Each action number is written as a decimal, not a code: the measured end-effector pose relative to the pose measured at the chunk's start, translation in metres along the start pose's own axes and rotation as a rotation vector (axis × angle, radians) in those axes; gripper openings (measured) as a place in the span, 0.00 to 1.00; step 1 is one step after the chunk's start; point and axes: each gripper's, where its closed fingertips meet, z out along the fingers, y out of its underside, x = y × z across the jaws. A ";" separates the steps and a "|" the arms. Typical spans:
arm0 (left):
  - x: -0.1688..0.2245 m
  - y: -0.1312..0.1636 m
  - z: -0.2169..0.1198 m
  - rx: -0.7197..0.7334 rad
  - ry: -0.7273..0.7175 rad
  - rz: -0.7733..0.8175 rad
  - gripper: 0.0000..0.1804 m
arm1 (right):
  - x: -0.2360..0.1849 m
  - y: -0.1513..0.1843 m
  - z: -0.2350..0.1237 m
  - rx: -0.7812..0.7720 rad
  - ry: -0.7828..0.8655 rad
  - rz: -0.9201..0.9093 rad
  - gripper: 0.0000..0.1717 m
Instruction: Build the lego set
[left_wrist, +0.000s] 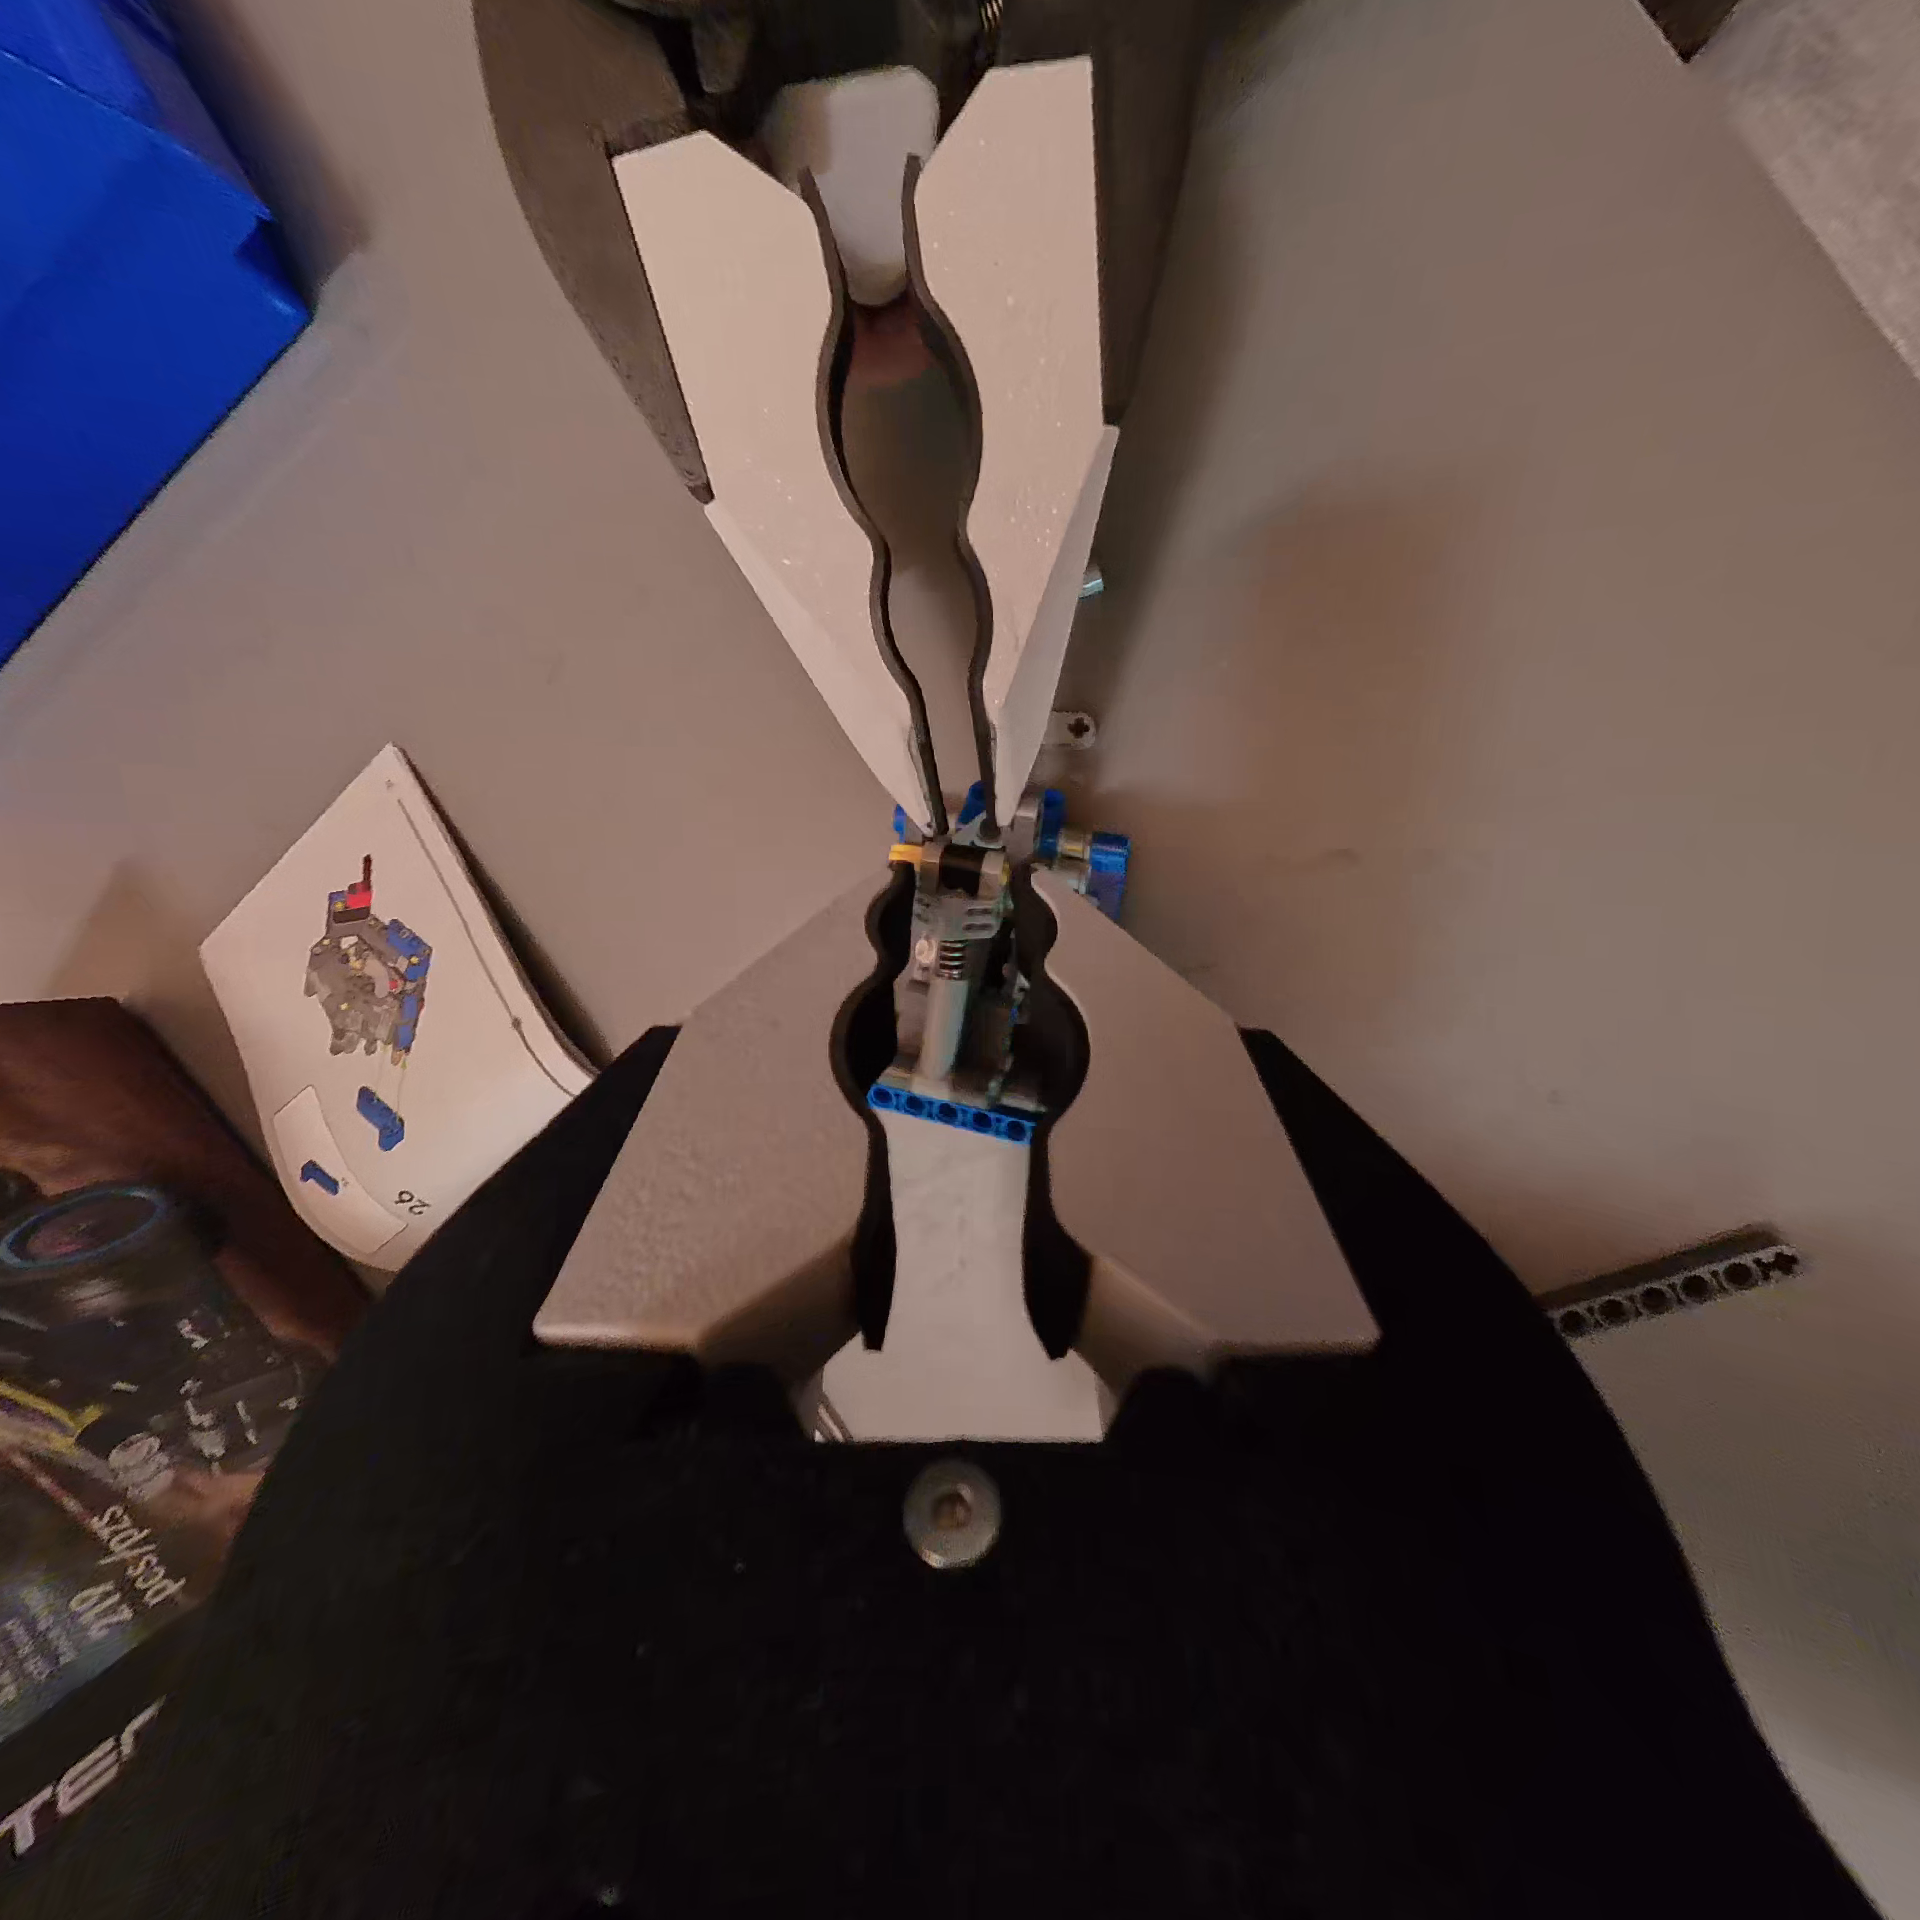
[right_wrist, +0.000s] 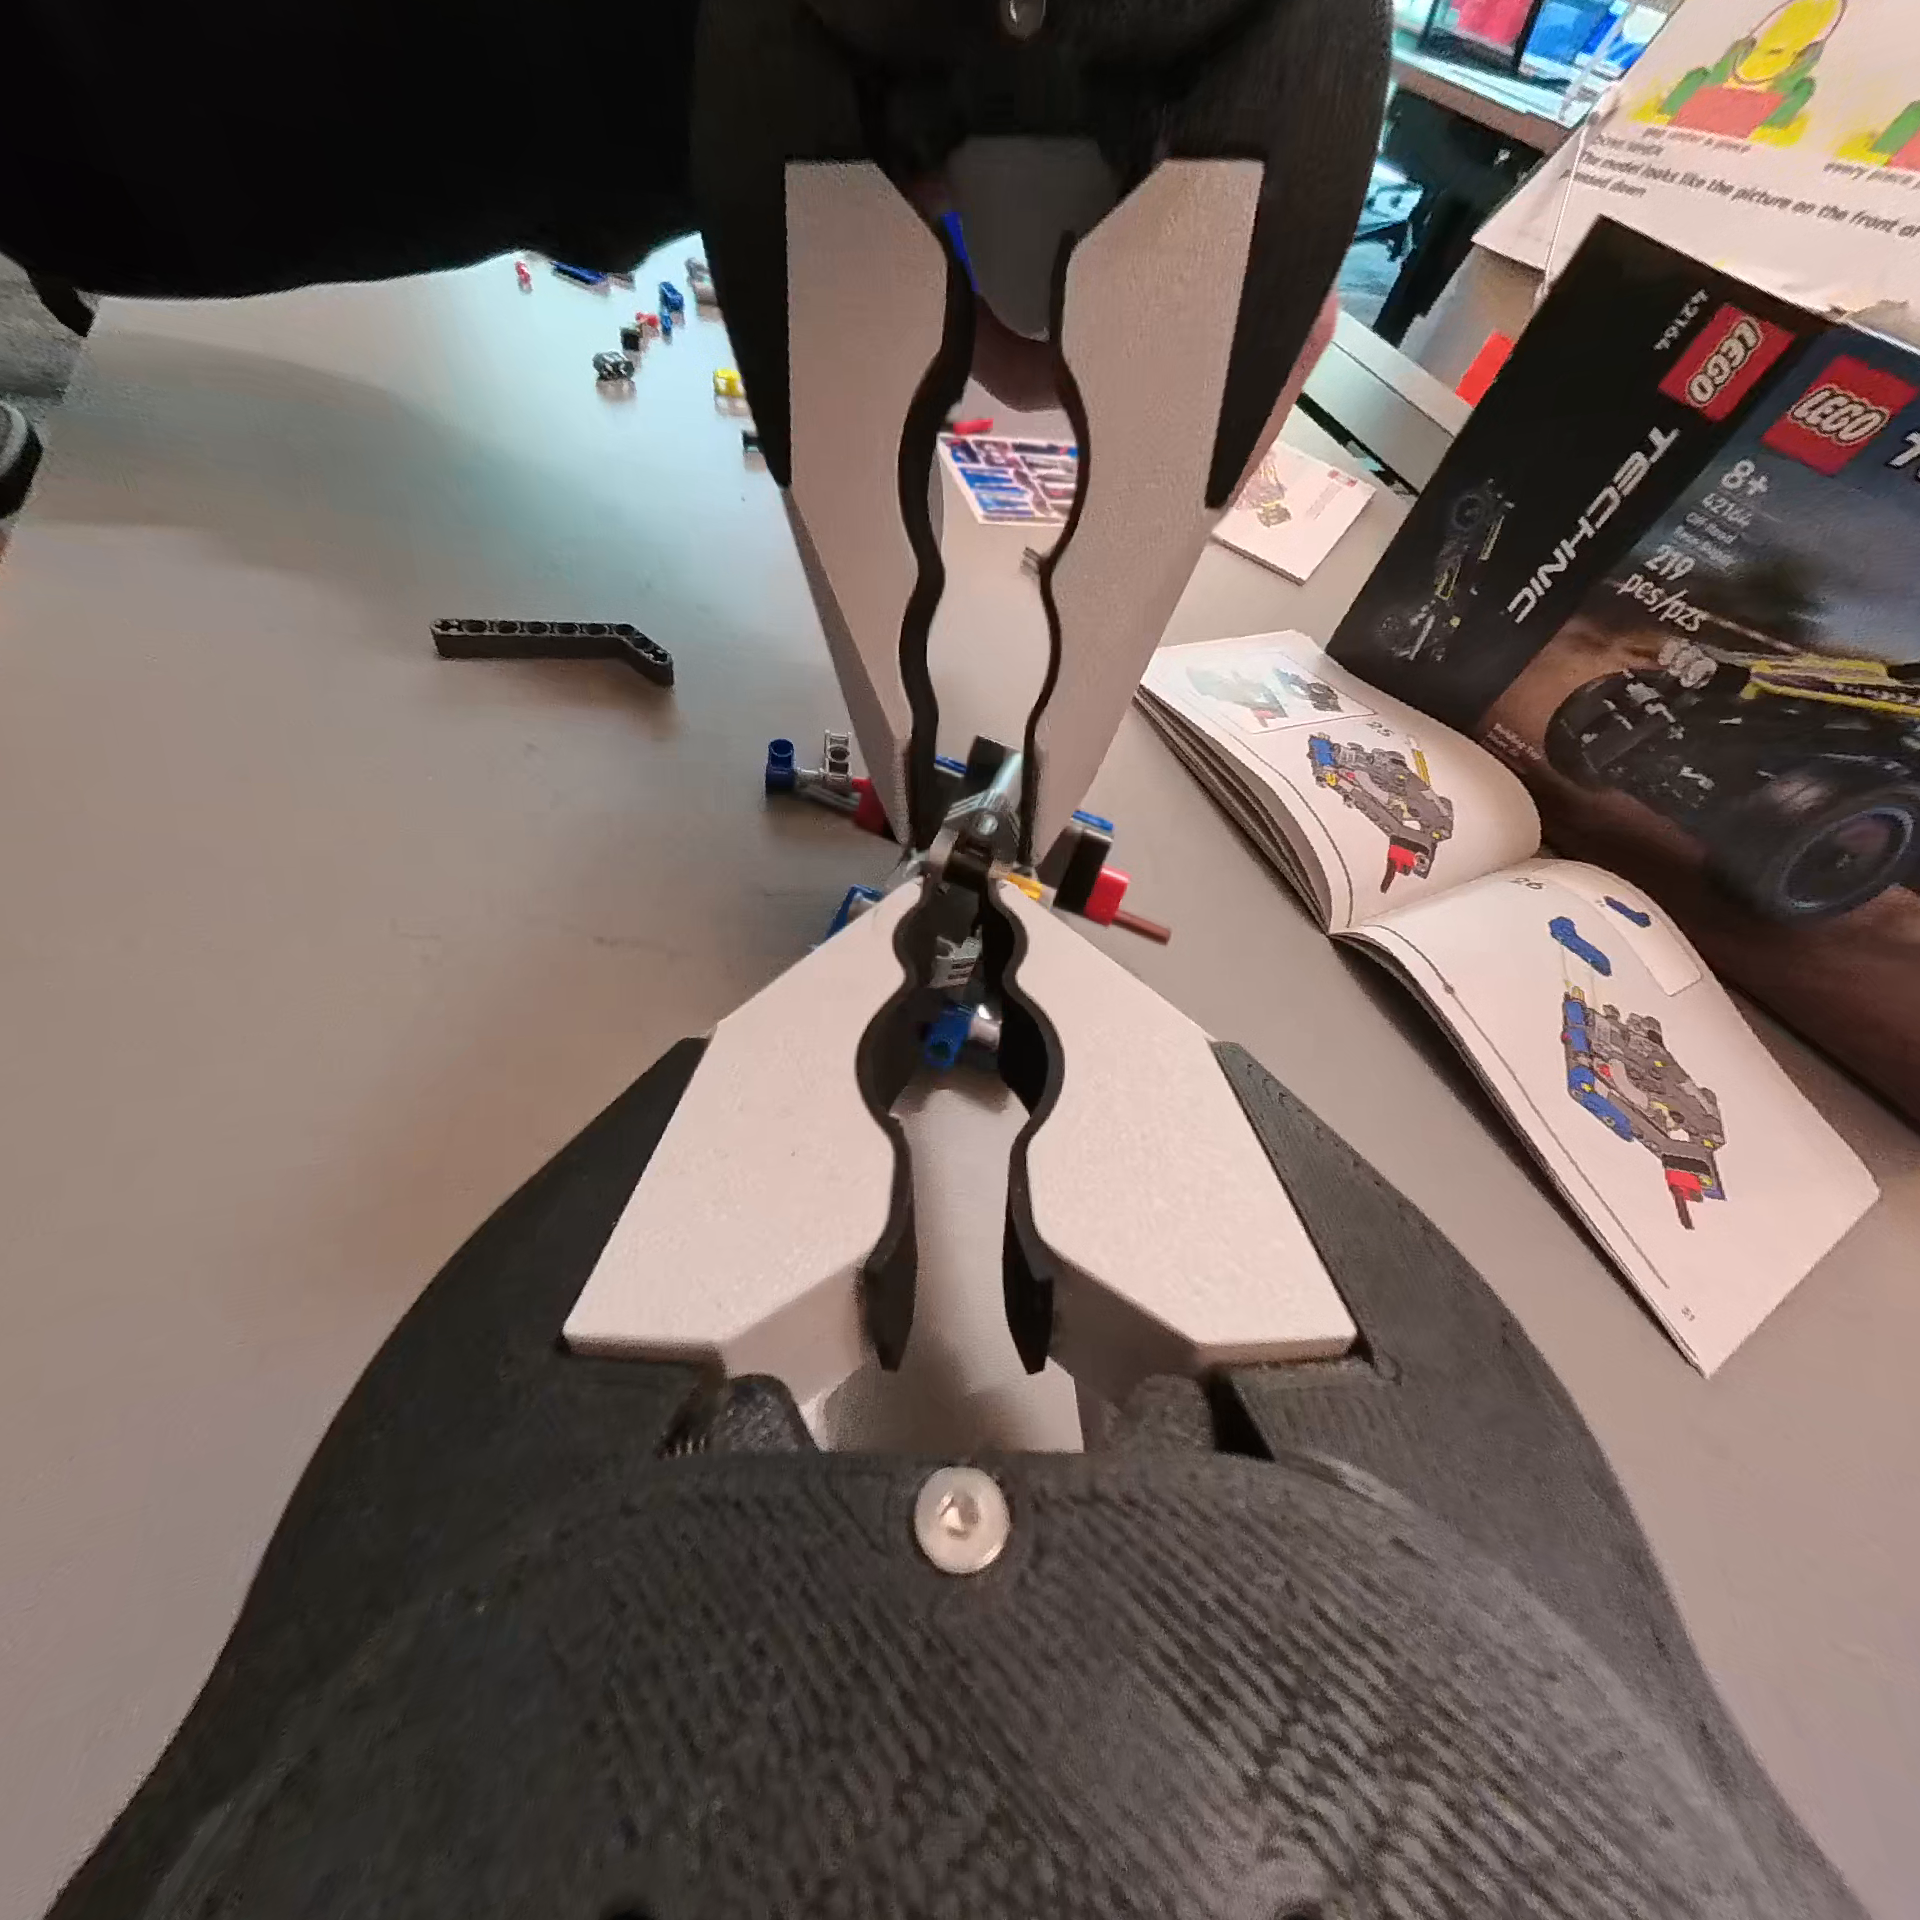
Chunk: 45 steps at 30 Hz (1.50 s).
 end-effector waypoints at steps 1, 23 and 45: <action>0.000 -0.001 -0.002 0.005 -0.011 0.000 0.08 | 0.000 0.000 0.000 -0.004 0.002 -0.003 0.03; -0.018 0.013 -0.002 -0.140 -0.145 0.205 0.16 | 0.006 0.005 -0.009 -0.073 0.050 -0.073 0.02; -0.018 0.007 -0.002 -0.049 -0.656 0.477 0.14 | 0.010 0.007 -0.021 -0.093 0.061 -0.014 0.06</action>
